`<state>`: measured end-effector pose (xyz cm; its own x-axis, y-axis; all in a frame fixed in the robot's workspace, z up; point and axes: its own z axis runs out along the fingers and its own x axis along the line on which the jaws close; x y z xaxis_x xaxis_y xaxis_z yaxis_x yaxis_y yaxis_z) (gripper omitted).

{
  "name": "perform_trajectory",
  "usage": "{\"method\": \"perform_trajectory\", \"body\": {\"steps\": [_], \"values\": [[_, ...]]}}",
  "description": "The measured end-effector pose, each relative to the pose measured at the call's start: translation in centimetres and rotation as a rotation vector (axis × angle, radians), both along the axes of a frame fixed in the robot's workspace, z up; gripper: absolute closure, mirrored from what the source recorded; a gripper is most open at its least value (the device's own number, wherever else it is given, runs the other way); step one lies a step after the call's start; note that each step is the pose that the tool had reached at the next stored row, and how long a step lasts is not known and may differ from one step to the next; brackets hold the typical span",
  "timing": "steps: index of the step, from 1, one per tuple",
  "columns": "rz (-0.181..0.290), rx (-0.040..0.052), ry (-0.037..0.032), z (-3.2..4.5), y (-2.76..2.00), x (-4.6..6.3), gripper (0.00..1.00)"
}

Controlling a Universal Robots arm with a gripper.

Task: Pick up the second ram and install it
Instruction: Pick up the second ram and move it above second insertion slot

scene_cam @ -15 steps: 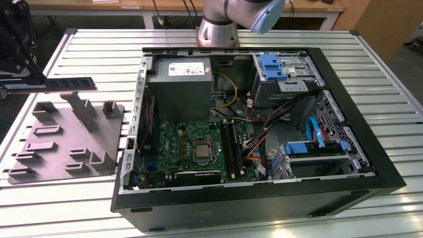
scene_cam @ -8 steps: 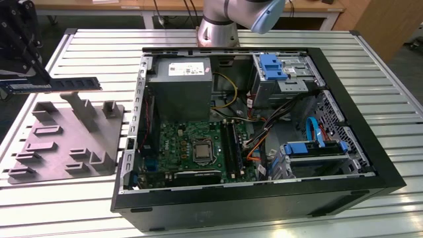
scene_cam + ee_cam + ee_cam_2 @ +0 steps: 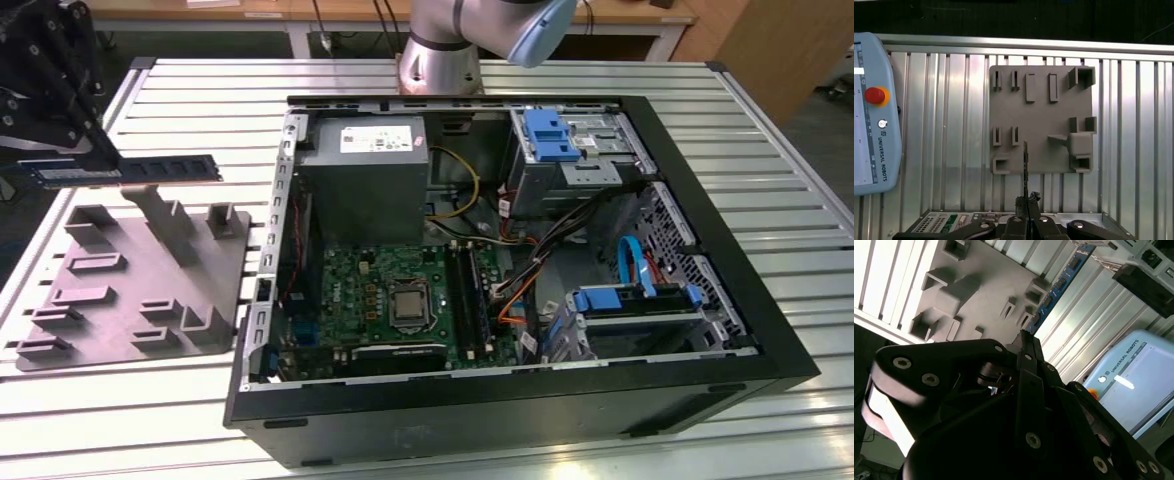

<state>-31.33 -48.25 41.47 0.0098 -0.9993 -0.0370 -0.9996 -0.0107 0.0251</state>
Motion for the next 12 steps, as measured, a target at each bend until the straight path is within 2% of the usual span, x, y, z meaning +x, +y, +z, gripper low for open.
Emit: {"method": "perform_trajectory", "body": {"steps": [12], "values": [[0.000, 0.0000, 0.0000, 0.00, 0.00, 2.5, 0.89]]}}
